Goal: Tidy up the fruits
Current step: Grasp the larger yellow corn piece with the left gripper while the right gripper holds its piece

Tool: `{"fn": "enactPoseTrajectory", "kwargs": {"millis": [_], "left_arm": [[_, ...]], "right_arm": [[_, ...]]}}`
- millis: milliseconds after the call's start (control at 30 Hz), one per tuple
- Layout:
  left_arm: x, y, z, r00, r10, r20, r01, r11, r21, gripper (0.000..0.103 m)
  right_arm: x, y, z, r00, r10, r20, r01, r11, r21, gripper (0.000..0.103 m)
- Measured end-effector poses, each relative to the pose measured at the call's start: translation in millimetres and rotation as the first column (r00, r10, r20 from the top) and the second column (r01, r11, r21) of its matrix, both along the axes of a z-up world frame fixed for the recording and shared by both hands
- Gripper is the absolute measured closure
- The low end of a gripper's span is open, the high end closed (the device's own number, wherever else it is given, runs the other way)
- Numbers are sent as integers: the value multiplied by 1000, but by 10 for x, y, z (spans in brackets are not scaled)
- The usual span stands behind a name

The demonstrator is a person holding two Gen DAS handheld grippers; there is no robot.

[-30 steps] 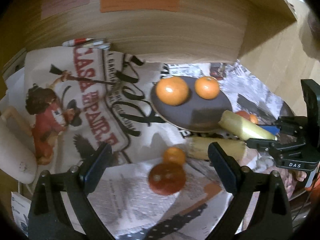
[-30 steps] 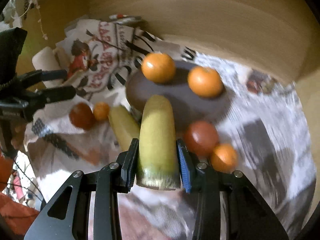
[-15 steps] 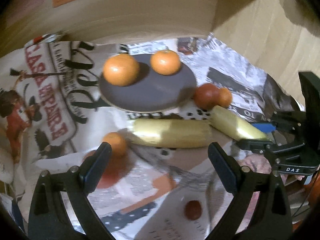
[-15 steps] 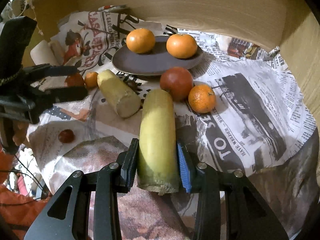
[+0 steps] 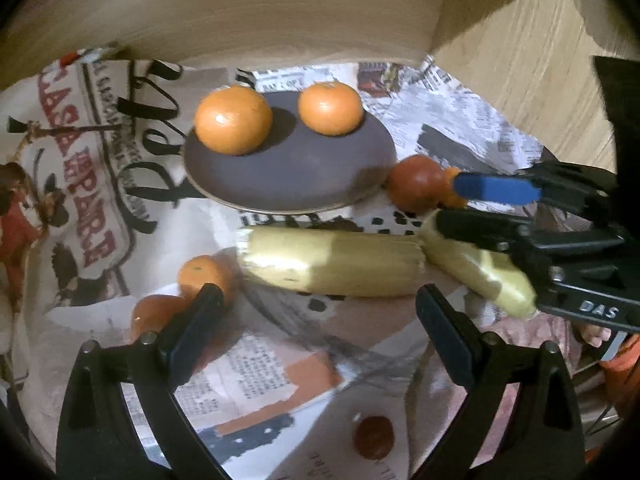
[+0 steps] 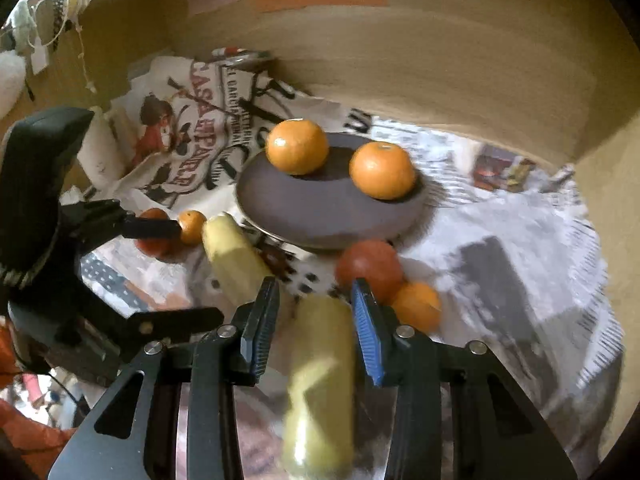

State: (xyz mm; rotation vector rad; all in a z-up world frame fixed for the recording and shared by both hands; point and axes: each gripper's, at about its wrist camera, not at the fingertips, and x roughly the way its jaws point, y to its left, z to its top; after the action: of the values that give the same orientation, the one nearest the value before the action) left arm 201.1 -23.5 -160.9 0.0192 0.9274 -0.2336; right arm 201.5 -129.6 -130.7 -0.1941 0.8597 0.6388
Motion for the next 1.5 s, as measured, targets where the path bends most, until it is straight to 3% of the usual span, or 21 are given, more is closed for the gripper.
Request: {"fn": "enactPoseTrajectory", "kwargs": {"millis": [167, 367, 533, 633, 833, 1100, 1167, 1300, 1500], "left_arm": [[-83, 68, 25, 1000, -22, 19, 22, 1000, -22, 6], [-103, 101, 21, 998, -54, 28, 55, 997, -46, 20], [-161, 167, 34, 998, -60, 25, 61, 996, -69, 37], [-198, 191, 37, 998, -62, 16, 63, 994, -85, 42], [-200, 243, 51, 998, -52, 21, 54, 993, -109, 43], [-138, 278, 63, 999, -34, -20, 29, 984, -177, 47], [-136, 232, 50, 998, -42, -37, 35, 983, -181, 46], [-107, 94, 1, 996, -61, -60, 49, 981, -186, 34], [50, -44, -80, 996, -26, -83, 13, 989, -150, 33]], "right_arm": [[69, 190, -105, 997, 50, -54, -51, 999, -10, 71], [103, 350, -165, 986, 124, -115, -126, 992, -14, 71], [188, 363, -175, 973, 144, -180, -149, 989, -15, 70], [152, 357, -166, 970, 146, -194, -157, 987, -44, 67], [-18, 413, -225, 965, 166, -203, -191, 975, -113, 65], [-238, 425, -184, 962, 191, -194, -201, 979, -31, 66], [-290, 423, -179, 965, 189, -182, -195, 981, -13, 66], [-385, 372, -162, 968, 185, -172, -184, 983, 18, 66], [-466, 35, -34, 989, 98, -110, -97, 995, 7, 66]]}}
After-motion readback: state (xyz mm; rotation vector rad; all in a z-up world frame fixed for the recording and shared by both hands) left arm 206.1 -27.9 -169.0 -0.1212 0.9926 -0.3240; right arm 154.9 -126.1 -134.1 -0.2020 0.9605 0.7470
